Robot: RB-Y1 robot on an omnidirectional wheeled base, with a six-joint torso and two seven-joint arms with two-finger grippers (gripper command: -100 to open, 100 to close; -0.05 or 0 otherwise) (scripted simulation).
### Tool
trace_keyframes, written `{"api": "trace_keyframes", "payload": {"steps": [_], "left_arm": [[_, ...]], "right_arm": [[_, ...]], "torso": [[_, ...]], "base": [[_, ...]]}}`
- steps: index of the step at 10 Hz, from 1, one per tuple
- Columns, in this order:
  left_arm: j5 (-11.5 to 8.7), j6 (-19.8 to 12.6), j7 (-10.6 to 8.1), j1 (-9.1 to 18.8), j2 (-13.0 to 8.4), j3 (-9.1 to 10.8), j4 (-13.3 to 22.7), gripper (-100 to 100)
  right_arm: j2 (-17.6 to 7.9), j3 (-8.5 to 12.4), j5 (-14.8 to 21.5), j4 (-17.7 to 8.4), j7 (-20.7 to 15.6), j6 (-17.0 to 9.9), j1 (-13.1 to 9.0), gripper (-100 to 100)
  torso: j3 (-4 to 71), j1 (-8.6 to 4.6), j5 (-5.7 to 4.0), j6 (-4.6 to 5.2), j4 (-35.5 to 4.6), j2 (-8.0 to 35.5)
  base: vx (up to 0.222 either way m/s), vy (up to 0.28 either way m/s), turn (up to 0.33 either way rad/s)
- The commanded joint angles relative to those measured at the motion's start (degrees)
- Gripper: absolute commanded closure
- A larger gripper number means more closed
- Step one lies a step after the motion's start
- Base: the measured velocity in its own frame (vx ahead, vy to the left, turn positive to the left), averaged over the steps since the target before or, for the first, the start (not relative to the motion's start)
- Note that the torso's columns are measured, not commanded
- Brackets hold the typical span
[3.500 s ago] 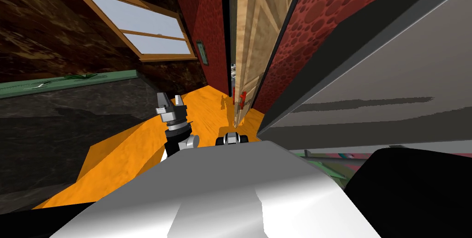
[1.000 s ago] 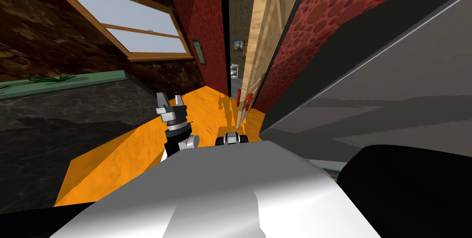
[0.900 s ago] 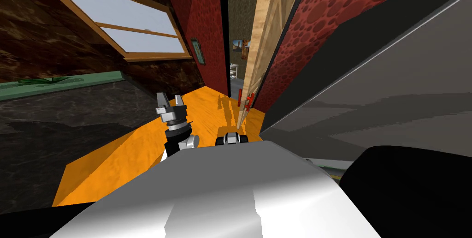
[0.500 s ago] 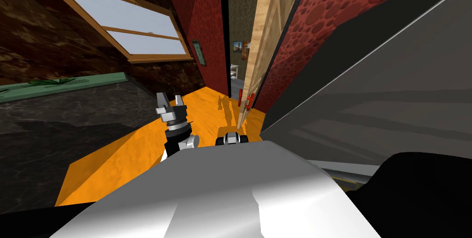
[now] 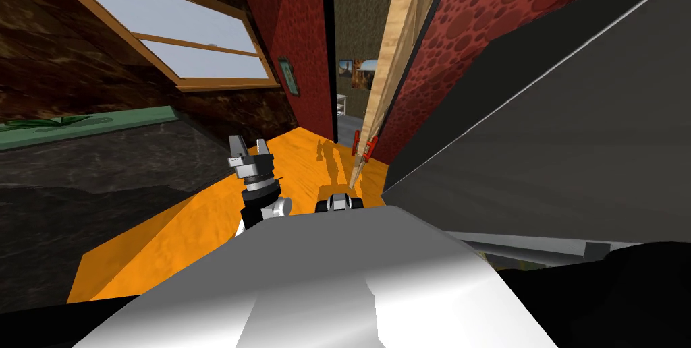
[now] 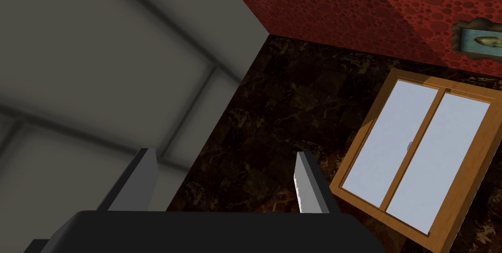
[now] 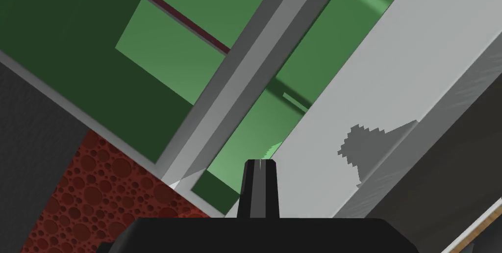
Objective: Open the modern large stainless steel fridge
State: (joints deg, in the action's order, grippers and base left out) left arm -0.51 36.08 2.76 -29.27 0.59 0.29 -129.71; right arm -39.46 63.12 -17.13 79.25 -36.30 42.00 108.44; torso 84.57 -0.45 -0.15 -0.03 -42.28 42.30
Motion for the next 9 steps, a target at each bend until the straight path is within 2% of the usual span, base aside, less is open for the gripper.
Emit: {"api": "trace_keyframes", "payload": {"steps": [1,2,3,4,5,6,7,9], "left_arm": [[0.0,0.0,0.0,0.0,0.0,0.01,0.0,0],[0.0,0.0,0.0,0.0,0.0,0.01,0.0,0],[0.0,0.0,0.0,0.0,0.0,0.01,0.0,0],[0.0,0.0,0.0,0.0,0.0,0.0,0.0,0],[0.0,0.0,0.0,0.0,0.0,-0.01,0.0,0],[0.0,0.0,0.0,0.0,0.0,-0.01,0.0,0],[0.0,0.0,0.0,0.0,0.0,0.0,0.0,0],[0.0,0.0,0.0,0.0,0.0,0.01,0.0,0]], "right_arm": [[-1.8,-2.5,0.1,-2.7,0.0,0.0,-4.7,100],[-1.8,-2.5,0.1,-2.7,0.0,0.0,-6.1,100],[-4.7,-5.4,2.9,-5.8,2.6,0.2,-8.1,100],[-6.7,-7.1,4.1,-8.2,2.6,0.2,-10.1,100],[-8.4,-8.9,4.1,-9.7,2.6,0.2,-11.9,100],[-10.0,-10.6,4.1,-10.9,2.6,0.2,-13.7,100],[-10.8,-11.5,4.1,-12.2,2.6,0.2,-15.1,100],[-10.8,-11.5,4.1,-12.2,2.6,0.2,-18.2,100]], "torso": [[-0.1,-0.06,-0.04,0.02,0.0,0.1],[-0.1,0.15,0.04,0.03,0.0,0.1],[0.0,0.4,0.14,0.03,0.0,0.0],[0.0,1.02,0.29,0.1,0.0,-0.1],[0.1,1.03,0.38,0.04,0.0,-0.1],[0.1,0.5,0.21,-0.01,0.0,-0.1],[0.0,0.1,0.05,0.0,0.0,0.0],[0.0,0.17,0.04,0.03,0.0,0.0]], "base": [[-0.003,-0.026,-0.001],[-0.004,-0.026,0.0],[0.027,0.147,-0.197],[0.028,0.194,-0.162],[0.012,0.106,-0.011],[-0.002,0.038,0.024],[-0.009,-0.004,0.013],[-0.004,-0.022,-0.001]]}}
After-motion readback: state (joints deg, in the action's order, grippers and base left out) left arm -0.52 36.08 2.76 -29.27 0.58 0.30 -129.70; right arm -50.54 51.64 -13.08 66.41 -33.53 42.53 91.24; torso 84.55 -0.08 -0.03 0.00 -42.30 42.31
